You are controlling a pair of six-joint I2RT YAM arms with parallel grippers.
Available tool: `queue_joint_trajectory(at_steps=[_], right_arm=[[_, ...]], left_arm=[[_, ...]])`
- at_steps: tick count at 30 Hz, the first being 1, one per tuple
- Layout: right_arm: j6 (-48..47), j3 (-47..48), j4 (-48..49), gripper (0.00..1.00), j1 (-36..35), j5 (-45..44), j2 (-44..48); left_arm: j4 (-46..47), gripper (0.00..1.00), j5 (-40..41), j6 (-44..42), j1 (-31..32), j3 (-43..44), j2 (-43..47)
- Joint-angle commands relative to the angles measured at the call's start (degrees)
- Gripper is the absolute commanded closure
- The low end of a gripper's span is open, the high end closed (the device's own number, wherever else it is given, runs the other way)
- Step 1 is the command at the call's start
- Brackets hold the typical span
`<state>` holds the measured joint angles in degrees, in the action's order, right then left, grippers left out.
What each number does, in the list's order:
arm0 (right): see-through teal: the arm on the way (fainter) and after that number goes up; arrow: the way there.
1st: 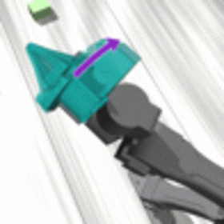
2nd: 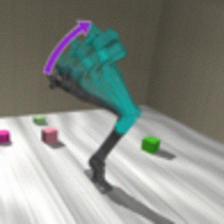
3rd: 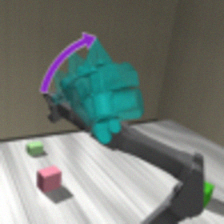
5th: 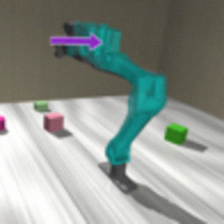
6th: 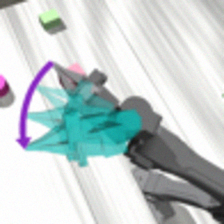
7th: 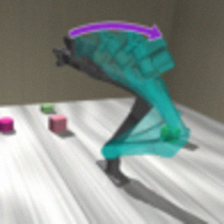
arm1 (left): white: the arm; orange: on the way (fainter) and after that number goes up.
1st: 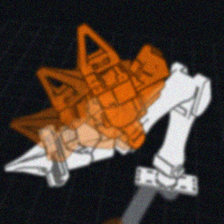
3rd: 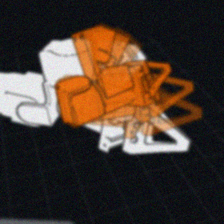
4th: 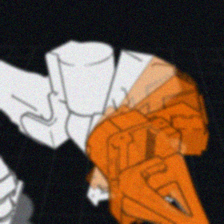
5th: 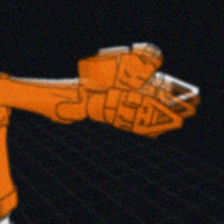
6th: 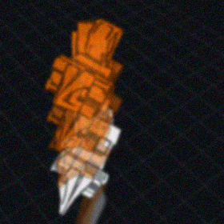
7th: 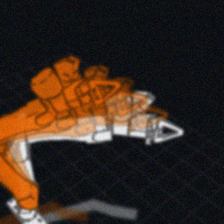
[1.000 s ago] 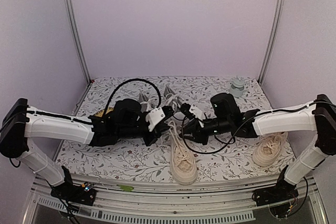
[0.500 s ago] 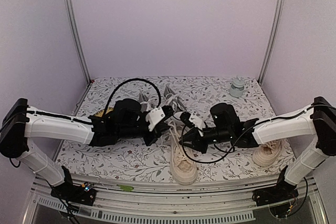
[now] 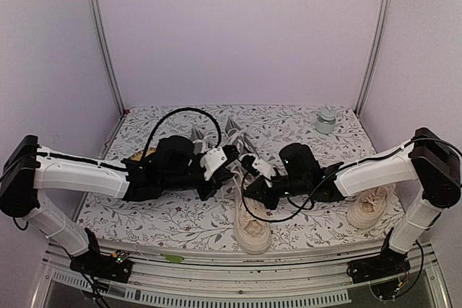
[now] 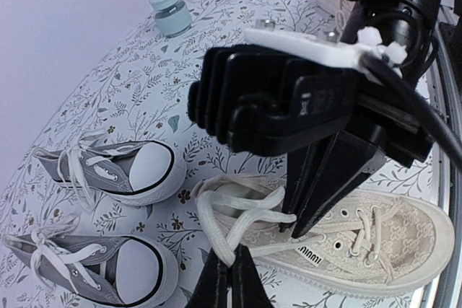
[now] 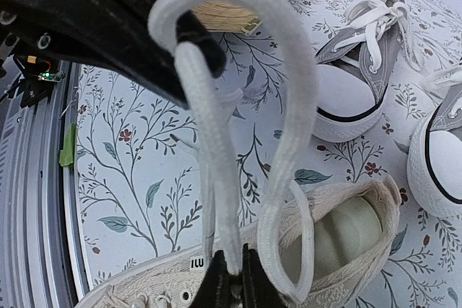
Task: Tie the shoes
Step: Cross the shoelace.
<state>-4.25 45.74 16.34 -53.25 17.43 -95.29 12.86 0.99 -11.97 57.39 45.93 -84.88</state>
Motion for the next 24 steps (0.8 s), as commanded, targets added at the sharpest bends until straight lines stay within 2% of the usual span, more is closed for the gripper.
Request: queue_joint_trajectory(at_steps=[1, 9, 19, 22, 24], right_arm=[[-1.2, 0.9, -1.2, 0.97, -0.3, -2.3, 1.5], [-0.8, -3.4, -0.2, 0.99, 0.4, -2.3, 7.5], [4.8, -1.0, 1.2, 0.99, 4.7, -6.7, 3.0], [5.6, 0.7, 0.2, 0.96, 4.8, -7.9, 0.6], [5.5, 1.7, -1.6, 0.91, 4.8, -9.1, -0.3]], left_arm=[[1.3, 1.00, 1.3, -0.3, 0.7, -0.1, 0.0], [-3.8, 1.00, 4.4, 0.7, 0.4, 1.7, -5.1], [-5.6, 1.00, -4.7, 0.5, 0.4, -1.9, -1.1], [-5.0, 1.00, -4.5, 0.9, 0.4, -1.6, -1.7], [-4.4, 1.00, -4.2, 1.0, 0.4, -1.2, -2.2]])
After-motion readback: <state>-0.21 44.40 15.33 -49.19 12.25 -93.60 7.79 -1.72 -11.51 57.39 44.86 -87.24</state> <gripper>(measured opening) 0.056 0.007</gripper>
